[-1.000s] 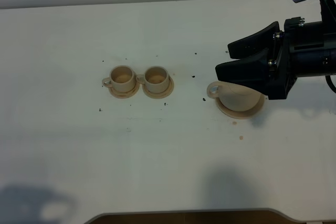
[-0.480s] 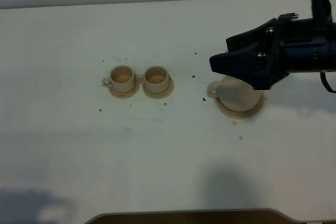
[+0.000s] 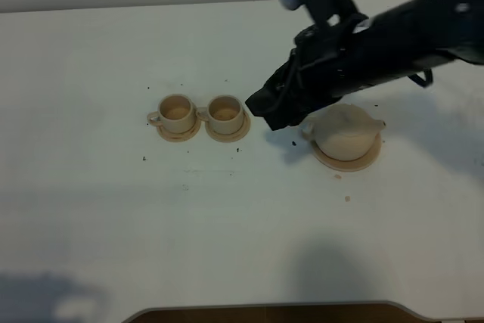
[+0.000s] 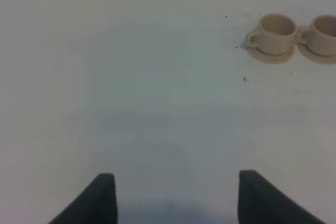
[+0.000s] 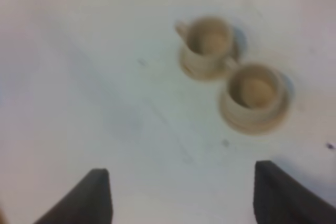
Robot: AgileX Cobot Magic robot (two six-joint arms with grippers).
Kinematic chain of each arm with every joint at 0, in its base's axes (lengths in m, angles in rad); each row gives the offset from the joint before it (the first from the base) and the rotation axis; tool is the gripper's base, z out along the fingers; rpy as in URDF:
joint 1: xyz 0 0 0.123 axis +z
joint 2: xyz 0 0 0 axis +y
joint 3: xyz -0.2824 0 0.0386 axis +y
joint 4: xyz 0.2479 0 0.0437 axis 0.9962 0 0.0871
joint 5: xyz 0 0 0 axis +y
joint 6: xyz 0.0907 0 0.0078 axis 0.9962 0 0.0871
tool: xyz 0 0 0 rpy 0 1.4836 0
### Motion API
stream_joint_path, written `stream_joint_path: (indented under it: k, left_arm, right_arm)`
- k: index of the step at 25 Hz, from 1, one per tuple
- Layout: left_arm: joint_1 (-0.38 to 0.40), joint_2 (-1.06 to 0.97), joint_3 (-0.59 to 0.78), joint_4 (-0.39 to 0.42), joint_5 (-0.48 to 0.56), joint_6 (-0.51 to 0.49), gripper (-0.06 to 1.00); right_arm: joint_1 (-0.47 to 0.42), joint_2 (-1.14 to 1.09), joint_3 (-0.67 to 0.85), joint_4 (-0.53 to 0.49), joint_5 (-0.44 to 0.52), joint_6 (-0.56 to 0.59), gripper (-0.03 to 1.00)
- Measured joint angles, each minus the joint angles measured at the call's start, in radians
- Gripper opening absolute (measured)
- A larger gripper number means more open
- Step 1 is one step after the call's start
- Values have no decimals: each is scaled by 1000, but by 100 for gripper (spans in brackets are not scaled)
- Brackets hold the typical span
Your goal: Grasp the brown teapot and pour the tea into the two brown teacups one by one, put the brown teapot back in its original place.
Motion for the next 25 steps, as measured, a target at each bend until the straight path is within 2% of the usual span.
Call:
stream_joint_path:
  k: [4, 10, 13, 19, 25]
  left_arm:
    - [0, 0, 0, 0, 0, 0, 51]
    - [0, 0, 0, 0, 0, 0, 51]
    - [0, 0, 0, 0, 0, 0, 51]
    - [0, 0, 0, 0, 0, 0, 51]
    - [0, 0, 0, 0, 0, 0, 51]
  right_arm:
    - [35, 115, -126, -246, 52, 159, 59]
    - [40, 272, -280, -482, 139, 204, 59]
    - [40, 324, -307, -545, 160, 182, 59]
    - [40, 380, -312, -578, 234, 111, 59]
    - [40, 425, -313, -604, 248, 106, 59]
